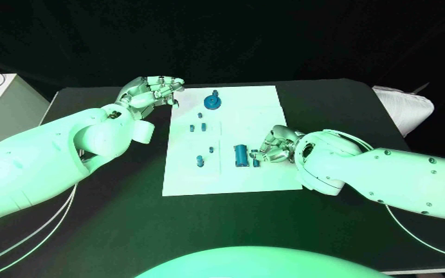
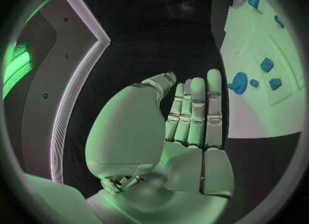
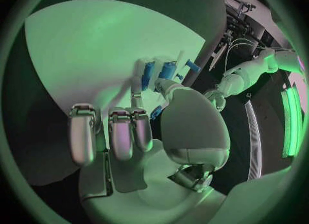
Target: Assemble the parts on the task board
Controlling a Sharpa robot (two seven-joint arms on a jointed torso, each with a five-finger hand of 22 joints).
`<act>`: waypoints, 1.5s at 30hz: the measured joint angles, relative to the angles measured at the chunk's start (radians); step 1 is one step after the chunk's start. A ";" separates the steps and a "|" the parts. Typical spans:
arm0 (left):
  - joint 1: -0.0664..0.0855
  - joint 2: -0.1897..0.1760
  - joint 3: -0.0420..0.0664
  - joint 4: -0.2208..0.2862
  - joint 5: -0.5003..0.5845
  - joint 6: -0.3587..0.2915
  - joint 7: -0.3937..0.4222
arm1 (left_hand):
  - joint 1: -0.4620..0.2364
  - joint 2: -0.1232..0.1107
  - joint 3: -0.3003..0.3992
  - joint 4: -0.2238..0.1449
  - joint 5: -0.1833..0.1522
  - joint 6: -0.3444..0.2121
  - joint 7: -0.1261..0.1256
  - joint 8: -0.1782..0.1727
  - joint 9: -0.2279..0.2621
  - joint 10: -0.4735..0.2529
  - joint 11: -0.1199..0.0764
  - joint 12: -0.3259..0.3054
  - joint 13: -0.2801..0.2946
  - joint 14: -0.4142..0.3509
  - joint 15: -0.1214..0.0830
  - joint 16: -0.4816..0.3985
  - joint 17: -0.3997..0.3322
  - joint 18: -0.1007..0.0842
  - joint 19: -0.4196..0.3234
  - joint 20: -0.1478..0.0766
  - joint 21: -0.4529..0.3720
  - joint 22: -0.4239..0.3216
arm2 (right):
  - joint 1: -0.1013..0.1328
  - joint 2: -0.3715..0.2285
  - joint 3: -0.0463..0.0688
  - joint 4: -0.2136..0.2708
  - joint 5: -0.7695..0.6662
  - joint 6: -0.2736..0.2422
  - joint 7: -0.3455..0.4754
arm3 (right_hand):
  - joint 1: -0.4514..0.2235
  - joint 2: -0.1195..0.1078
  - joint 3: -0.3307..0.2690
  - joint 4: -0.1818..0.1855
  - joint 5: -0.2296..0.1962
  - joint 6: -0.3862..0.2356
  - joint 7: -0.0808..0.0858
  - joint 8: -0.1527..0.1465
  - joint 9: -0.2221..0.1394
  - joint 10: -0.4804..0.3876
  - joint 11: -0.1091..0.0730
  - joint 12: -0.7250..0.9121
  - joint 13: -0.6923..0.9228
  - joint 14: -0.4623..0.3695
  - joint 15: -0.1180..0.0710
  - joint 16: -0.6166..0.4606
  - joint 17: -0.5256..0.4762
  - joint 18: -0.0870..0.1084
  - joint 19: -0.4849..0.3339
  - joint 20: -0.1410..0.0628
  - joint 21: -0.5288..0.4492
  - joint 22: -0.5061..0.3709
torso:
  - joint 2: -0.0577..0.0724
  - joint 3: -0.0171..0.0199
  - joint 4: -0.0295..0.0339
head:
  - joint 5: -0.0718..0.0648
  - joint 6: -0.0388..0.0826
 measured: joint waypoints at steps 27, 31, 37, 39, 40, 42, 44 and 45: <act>0.000 0.000 0.000 -0.001 -0.001 0.004 -0.004 | 0.000 0.000 0.000 0.000 0.000 0.000 0.000 0.000 -0.001 0.000 0.000 0.000 0.000 0.000 0.000 0.000 0.000 0.000 0.000 0.000 0.000 0.000 | -0.010 -0.053 0.000 0.035 0.001 -0.003 0.014 | 0.182 0.012 -0.145 -0.007 -0.204 0.000 0.000 0.004 0.010 0.000 0.000 0.000 0.000 0.000 0.000 0.000 0.000 0.000 -0.004 -0.004 0.000 0.001 | -0.001 0.0005 -0.0007 | -0.001 0.001; 0.000 0.001 0.000 -0.001 -0.001 0.004 -0.004 | 0.000 0.000 0.000 0.000 0.000 0.000 0.000 0.000 -0.001 0.000 0.000 0.000 0.000 0.000 0.000 0.000 0.000 0.000 0.000 0.000 0.000 0.000 | -0.013 -0.049 0.000 0.034 0.000 -0.003 0.015 | 0.207 0.020 -0.148 -0.009 -0.220 0.000 0.000 0.003 0.009 -0.004 -0.004 0.000 0.000 0.000 0.000 0.000 0.000 0.000 -0.004 -0.004 0.000 0.001 | -0.001 0.0005 -0.0008 | -0.001 0.000; 0.000 0.001 0.000 -0.001 -0.001 0.005 -0.005 | 0.000 0.000 0.000 0.000 0.000 0.000 0.000 0.000 -0.001 0.000 0.000 0.000 0.000 0.000 0.000 0.000 0.000 0.000 0.000 0.000 0.000 0.000 | -0.014 -0.040 0.000 0.023 -0.005 -0.003 0.014 | 0.206 0.020 -0.152 -0.005 -0.220 0.000 0.000 0.003 0.008 -0.004 -0.004 0.000 0.001 0.000 0.000 0.000 0.000 0.000 -0.004 -0.004 0.000 0.001 | -0.001 -0.0001 -0.0001 | -0.002 -0.001; 0.000 0.001 0.000 -0.001 -0.001 0.005 -0.005 | 0.000 0.000 0.000 0.000 0.000 0.000 0.000 0.000 -0.001 0.000 0.000 0.000 0.000 0.000 0.000 0.000 0.000 0.000 0.000 0.000 0.000 0.000 | -0.014 -0.035 0.000 0.018 -0.007 -0.003 0.013 | 0.213 0.026 -0.152 -0.005 -0.220 0.000 0.000 0.004 0.008 -0.004 -0.004 0.000 0.001 0.000 0.000 0.000 0.000 0.000 -0.004 -0.004 0.000 0.001 | -0.001 0.0000 0.0004 | -0.002 -0.002; 0.000 0.001 0.000 -0.001 -0.001 0.005 -0.005 | -0.002 0.002 0.002 0.002 0.000 0.000 0.000 0.000 -0.001 0.000 0.000 0.000 0.000 0.000 0.000 0.000 0.000 0.000 0.000 0.000 0.000 0.000 | -0.014 -0.033 0.000 0.015 -0.009 -0.003 0.013 | 0.213 0.026 -0.152 -0.005 -0.220 0.000 0.000 0.004 0.008 -0.004 -0.004 0.000 0.001 0.000 0.000 0.000 0.000 0.000 -0.004 -0.004 0.000 0.001 | -0.001 -0.0005 0.0006 | -0.002 -0.003; 0.000 0.000 0.000 -0.001 -0.001 0.005 -0.005 | -0.003 0.003 0.003 0.003 0.000 0.000 0.000 0.000 -0.001 0.000 0.000 0.000 0.000 0.000 0.000 0.000 0.001 0.000 0.000 0.000 0.000 0.000 | -0.015 -0.030 0.001 0.012 -0.011 -0.002 0.013 | 0.213 0.026 -0.152 -0.005 -0.220 0.000 0.000 0.004 0.009 -0.004 -0.004 0.000 0.001 0.000 0.000 0.000 0.000 0.000 -0.004 -0.004 0.000 0.000 | -0.001 -0.0007 0.0006 | -0.002 -0.003; 0.000 0.000 0.000 -0.001 -0.001 0.005 -0.005 | -0.003 0.003 0.003 0.003 0.000 0.000 0.000 0.000 -0.001 0.000 0.000 0.000 -0.001 0.000 0.000 0.000 0.001 0.000 0.000 0.000 0.000 0.000 | -0.016 -0.028 0.001 0.009 -0.015 -0.002 0.012 | 0.217 0.030 -0.152 -0.005 -0.217 0.003 -0.003 0.004 0.008 -0.004 -0.004 0.000 0.000 0.000 0.000 0.000 0.000 0.000 -0.004 -0.004 0.000 0.000 | -0.001 -0.0007 0.0010 | -0.001 -0.004; 0.000 0.000 0.000 0.000 -0.001 0.005 -0.005 | -0.003 0.003 0.003 0.003 0.000 0.000 0.000 0.000 -0.001 0.000 0.000 0.000 -0.001 0.000 0.000 0.000 0.001 0.000 0.000 0.000 0.000 0.000 | -0.016 -0.028 0.002 0.008 -0.016 -0.002 0.012 | 0.217 0.031 -0.152 -0.005 -0.211 0.003 -0.003 0.004 0.008 -0.004 -0.004 0.000 0.000 0.000 0.000 0.000 0.000 0.000 -0.004 -0.004 0.000 0.000 | -0.001 -0.0007 0.0010 | 0.000 -0.004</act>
